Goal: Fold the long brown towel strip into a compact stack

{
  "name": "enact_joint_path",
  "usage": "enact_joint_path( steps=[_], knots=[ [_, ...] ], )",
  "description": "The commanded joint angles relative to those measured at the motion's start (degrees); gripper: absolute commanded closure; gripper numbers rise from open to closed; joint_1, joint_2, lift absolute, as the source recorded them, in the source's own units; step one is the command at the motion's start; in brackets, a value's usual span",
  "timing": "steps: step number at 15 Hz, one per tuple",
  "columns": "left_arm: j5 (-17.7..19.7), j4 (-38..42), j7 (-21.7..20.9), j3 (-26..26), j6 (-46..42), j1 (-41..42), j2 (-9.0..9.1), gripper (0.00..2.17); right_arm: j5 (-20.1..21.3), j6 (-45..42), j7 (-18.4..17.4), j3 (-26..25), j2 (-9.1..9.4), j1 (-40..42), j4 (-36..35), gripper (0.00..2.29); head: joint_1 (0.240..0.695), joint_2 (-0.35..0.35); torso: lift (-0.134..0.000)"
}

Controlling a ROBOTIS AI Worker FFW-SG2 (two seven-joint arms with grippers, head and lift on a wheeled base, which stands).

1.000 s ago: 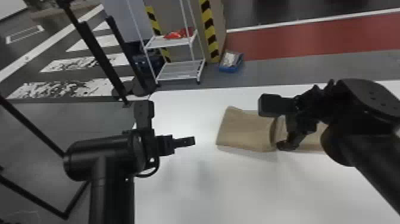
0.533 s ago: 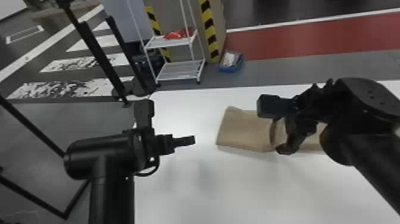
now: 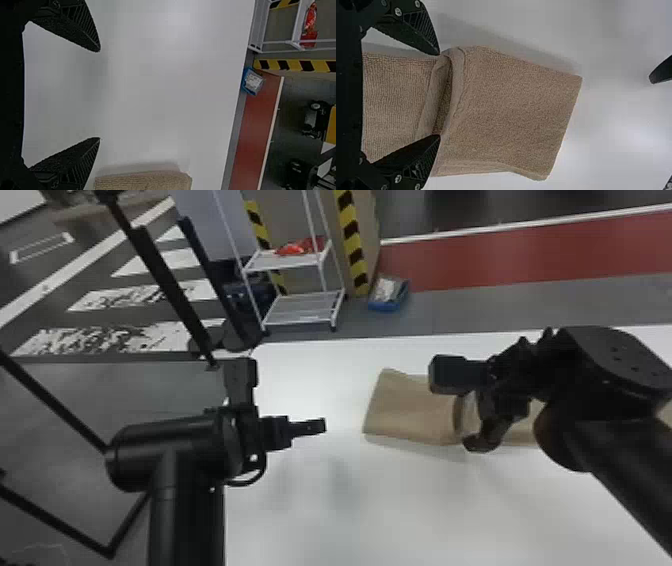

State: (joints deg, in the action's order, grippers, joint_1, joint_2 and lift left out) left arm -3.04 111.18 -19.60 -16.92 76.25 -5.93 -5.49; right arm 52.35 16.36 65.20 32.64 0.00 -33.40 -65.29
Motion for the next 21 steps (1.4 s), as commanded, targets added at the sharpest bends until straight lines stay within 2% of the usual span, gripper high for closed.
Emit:
enact_joint_path(
  steps=[1,5,14,21],
  knots=[
    [0.0,0.0,-0.1,-0.1,0.0,0.0,-0.05,0.09,0.1,-0.1,-0.2,0.5,0.05,0.1,0.4,0.16,0.695,0.350,-0.123],
    [-0.1,0.2,0.0,0.0,0.0,0.3,0.12,0.09,-0.4,0.1,-2.4,1.1,0.05,0.6,0.3,0.28,0.695,0.350,-0.123],
    [0.3,0.3,-0.1,-0.3,0.0,0.6,0.04,0.09,-0.4,1.4,-1.2,0.6,0.05,1.1,-4.4,0.27,0.695,0.350,-0.123],
    [0.3,0.4,-0.1,-0.6,0.0,1.2,-0.05,0.09,1.2,-0.1,-2.0,1.5,0.05,1.6,-3.9,0.27,0.695,0.350,-0.123]
  ],
)
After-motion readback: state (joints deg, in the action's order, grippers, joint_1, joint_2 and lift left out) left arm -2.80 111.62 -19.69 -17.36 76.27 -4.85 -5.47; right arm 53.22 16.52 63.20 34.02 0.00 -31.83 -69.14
